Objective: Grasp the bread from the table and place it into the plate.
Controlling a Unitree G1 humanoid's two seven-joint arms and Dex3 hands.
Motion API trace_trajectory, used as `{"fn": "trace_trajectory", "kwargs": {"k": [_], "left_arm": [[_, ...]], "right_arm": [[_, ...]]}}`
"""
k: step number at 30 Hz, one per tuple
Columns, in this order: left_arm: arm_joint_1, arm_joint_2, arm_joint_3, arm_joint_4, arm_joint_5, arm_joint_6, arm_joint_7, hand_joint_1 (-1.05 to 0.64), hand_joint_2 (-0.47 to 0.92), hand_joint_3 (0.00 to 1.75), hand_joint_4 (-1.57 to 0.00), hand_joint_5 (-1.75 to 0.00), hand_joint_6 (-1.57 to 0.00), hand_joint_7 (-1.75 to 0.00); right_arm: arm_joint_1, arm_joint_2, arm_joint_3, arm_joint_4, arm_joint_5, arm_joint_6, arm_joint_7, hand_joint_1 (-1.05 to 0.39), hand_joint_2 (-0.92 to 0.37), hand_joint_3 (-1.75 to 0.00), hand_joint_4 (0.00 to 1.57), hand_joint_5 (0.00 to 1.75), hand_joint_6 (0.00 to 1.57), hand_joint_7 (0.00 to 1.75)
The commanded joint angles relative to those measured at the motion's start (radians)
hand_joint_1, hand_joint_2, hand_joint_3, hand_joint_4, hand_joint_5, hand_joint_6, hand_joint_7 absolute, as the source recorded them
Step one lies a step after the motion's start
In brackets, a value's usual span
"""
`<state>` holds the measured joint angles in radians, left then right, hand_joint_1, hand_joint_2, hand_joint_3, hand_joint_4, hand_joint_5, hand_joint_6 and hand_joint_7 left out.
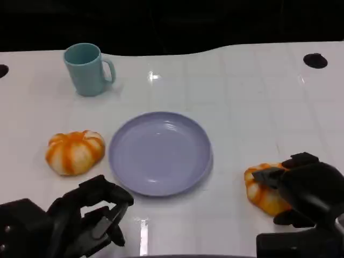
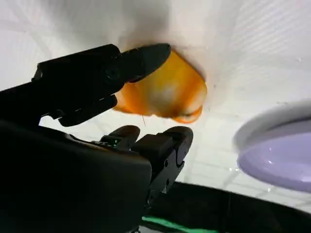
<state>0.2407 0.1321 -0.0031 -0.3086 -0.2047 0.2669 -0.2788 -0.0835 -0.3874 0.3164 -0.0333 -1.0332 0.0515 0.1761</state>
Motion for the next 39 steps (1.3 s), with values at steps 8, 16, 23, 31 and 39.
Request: {"fn": "trace_trajectory", "kwargs": {"k": [8, 16, 23, 31, 39], "left_arm": [[0.005, 0.007, -0.001, -0.022, 0.003, 0.008, 0.01, -0.4, 0.91, 0.51, -0.71, -1.75, -0.65, -1.39], [0.003, 0.003, -0.006, -0.036, 0.003, 0.029, 0.022, -0.39, 0.91, 0.53, -0.71, -1.75, -0.64, -1.4], [-0.002, 0.0, -0.008, -0.03, 0.005, 0.025, 0.021, -0.39, 0.9, 0.53, -0.71, -1.75, -0.63, -1.4], [-0.002, -0.005, -0.015, -0.03, 0.012, 0.024, 0.026, -0.38, 0.9, 0.54, -0.71, -1.75, -0.63, -1.41], [0.002, -0.005, -0.017, -0.032, 0.012, 0.027, 0.029, -0.37, 0.9, 0.55, -0.71, -1.75, -0.63, -1.42]], "right_arm": [[-0.135, 0.035, 0.047, 0.233, 0.06, 0.0, -0.109, -0.53, -0.92, -0.03, 0.42, 0.23, 0.55, 0.03], [-0.197, 0.083, 0.008, 0.455, 0.221, -0.187, -0.413, -0.14, -0.87, -0.01, 0.88, 1.28, 1.14, 0.16], [-0.278, 0.067, 0.03, 0.625, 0.255, -0.323, -0.548, -0.05, -0.41, -1.09, 0.93, 1.74, 0.84, 1.54], [-0.325, 0.083, 0.036, 0.684, 0.268, -0.375, -0.636, -0.06, -0.33, -1.2, 0.95, 1.75, 0.74, 1.73], [-0.334, 0.111, 0.017, 0.621, 0.32, -0.39, -0.633, -0.06, -0.3, -1.29, 0.97, 1.75, 0.74, 1.74]]}}
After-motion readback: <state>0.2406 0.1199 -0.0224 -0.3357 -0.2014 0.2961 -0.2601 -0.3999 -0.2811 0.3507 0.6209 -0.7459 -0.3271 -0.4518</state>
